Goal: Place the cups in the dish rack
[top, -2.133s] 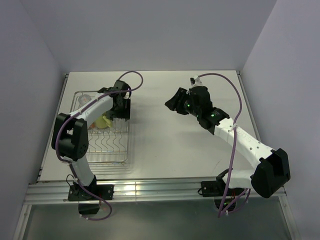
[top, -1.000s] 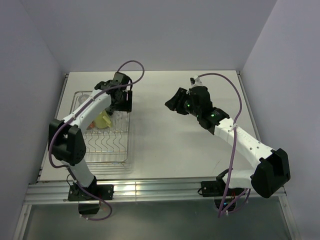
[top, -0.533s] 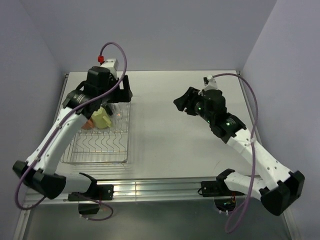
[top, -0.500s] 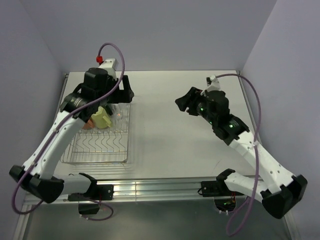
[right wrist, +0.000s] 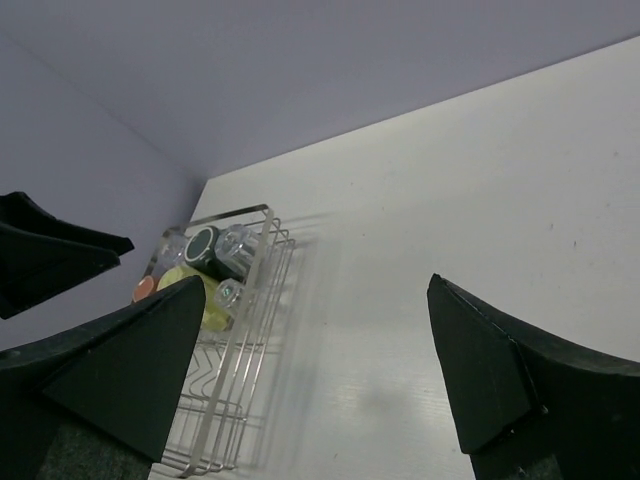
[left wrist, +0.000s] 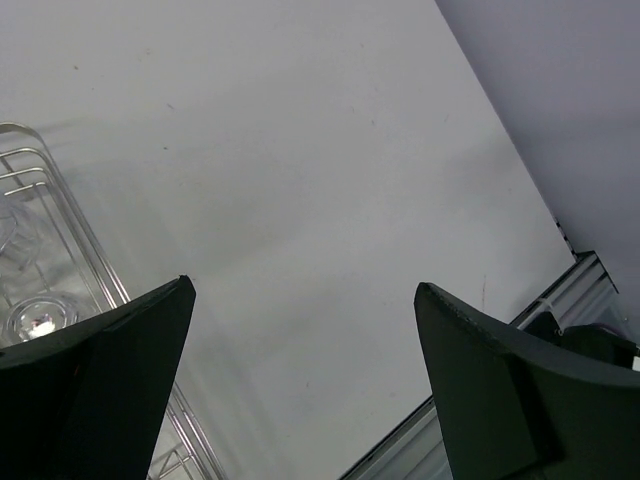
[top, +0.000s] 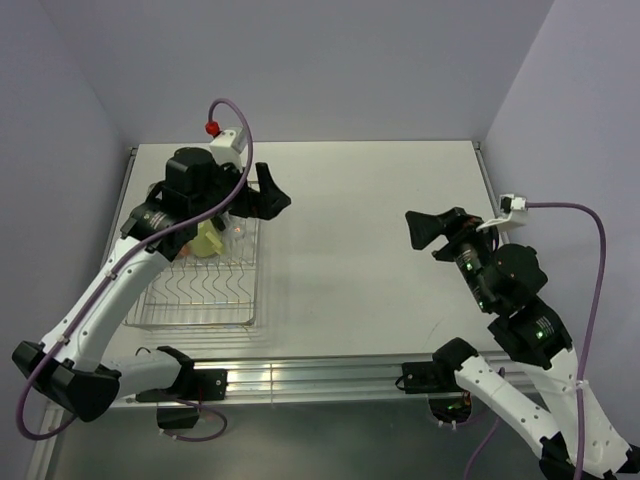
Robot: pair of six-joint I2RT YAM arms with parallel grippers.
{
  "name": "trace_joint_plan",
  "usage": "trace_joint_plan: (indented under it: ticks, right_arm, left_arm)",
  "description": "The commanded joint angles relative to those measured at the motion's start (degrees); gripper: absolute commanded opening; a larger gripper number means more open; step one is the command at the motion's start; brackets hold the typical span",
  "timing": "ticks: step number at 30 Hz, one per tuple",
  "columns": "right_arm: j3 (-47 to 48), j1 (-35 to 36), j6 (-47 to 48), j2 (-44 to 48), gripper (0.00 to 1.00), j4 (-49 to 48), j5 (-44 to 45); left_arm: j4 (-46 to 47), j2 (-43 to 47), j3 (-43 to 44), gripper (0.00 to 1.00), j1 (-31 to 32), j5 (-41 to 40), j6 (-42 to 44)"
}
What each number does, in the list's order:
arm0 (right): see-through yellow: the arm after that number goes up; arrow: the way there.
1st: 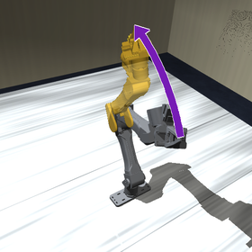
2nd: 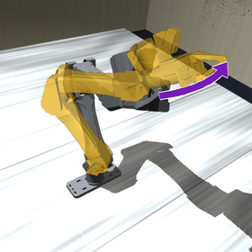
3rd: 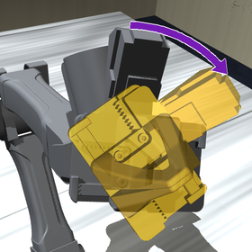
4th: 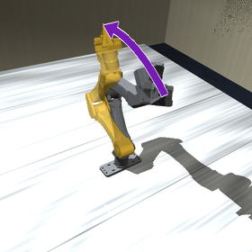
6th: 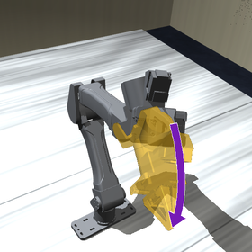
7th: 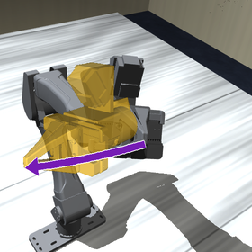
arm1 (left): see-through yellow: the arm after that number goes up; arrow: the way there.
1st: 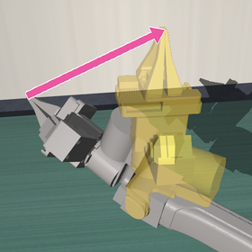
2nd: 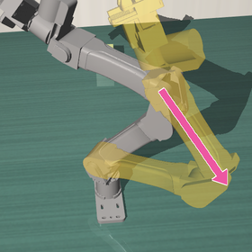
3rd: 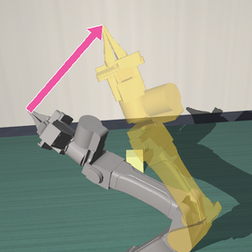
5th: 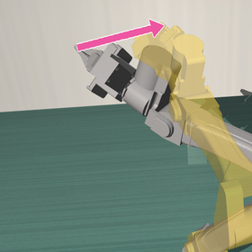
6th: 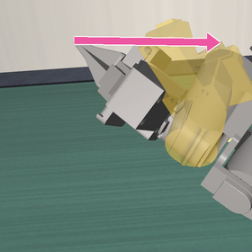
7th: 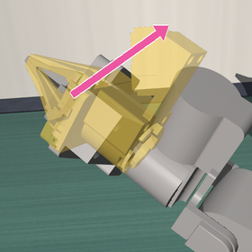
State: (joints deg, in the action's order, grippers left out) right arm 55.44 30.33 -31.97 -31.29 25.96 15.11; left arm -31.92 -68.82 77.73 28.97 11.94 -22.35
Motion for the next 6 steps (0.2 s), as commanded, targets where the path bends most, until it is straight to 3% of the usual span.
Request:
trace_joint_plan:
  ticks: [1, 6]
  right_arm:
    - [-1.21, -0.27, 1.99, 1.92, 1.00, 2.26, 3.43]
    - [-1.91, -0.27, 2.00, 3.25, 1.00, 1.91, 4.31]
  left_arm:
    - [5.64, 2.72, 0.14, 0.99, 0.30, 4.05, -0.68]
    - [6.26, 4.56, -1.26, 0.99, 0.30, 4.14, -0.77]
